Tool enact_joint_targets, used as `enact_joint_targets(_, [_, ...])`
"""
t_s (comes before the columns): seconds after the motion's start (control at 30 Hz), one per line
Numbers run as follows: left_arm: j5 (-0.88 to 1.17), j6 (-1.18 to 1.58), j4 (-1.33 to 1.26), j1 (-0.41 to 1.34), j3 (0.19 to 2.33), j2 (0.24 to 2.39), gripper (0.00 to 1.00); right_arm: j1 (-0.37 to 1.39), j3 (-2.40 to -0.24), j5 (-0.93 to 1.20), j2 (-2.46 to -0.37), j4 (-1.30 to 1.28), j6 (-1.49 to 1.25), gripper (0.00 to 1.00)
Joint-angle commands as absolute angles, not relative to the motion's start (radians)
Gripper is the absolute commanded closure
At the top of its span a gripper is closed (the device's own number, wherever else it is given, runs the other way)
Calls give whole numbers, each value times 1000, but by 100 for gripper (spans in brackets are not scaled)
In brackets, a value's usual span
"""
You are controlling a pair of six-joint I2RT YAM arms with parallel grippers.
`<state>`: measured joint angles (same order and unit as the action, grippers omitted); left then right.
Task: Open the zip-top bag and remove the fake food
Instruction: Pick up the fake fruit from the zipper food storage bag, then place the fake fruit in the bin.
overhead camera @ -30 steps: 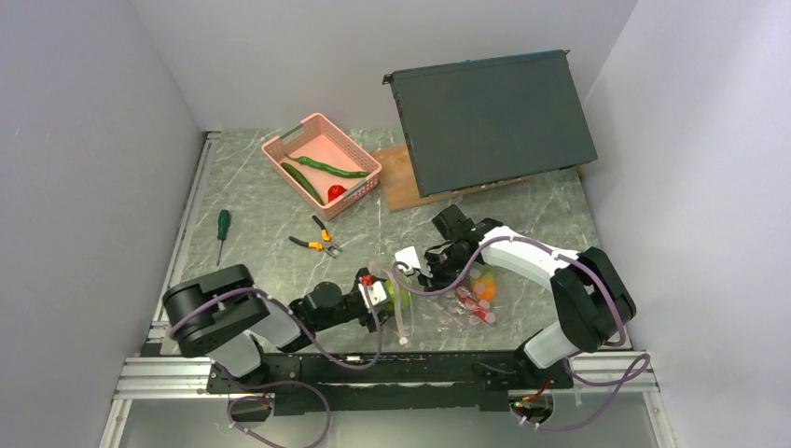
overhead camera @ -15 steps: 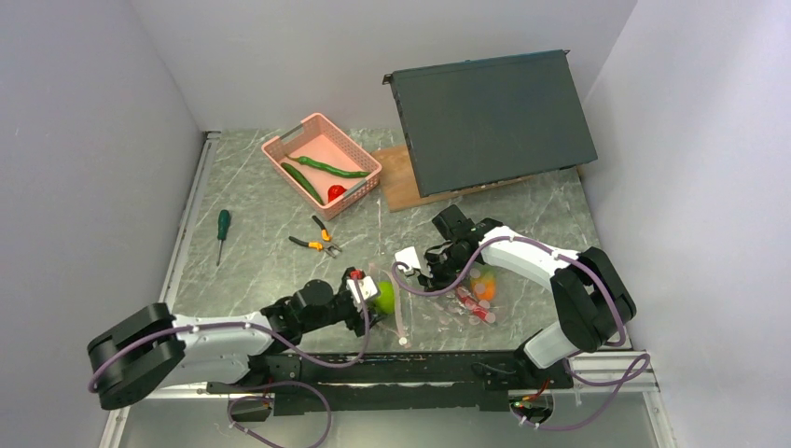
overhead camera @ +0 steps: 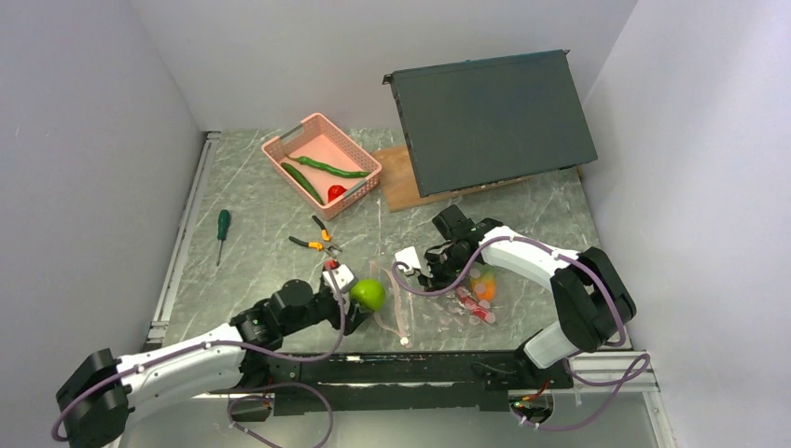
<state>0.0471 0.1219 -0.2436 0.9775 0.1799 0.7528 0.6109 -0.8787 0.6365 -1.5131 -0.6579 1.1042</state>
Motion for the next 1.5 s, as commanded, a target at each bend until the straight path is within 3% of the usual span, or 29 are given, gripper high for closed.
enact_joint_targets(0.0, [71, 230, -109, 896, 239, 661, 100, 608, -882, 676, -1506, -682, 1118, 86])
enact_joint_targets(0.23, [282, 352, -23, 640, 315, 635, 100, 607, -885, 686, -1505, -693, 1129, 84])
enact_joint_targets(0.53, [443, 458, -35, 391, 501, 825, 100, 607, -883, 687, -1507, -694, 1136, 84])
enact_joint_targets(1.03, [234, 650, 176, 231, 923, 1217, 100, 607, -886, 689, -1501, -700, 1145, 84])
enact_joint_targets(1.47, [231, 615, 348, 142, 1295, 1576, 100, 609, -888, 696, -1494, -707, 1151, 84])
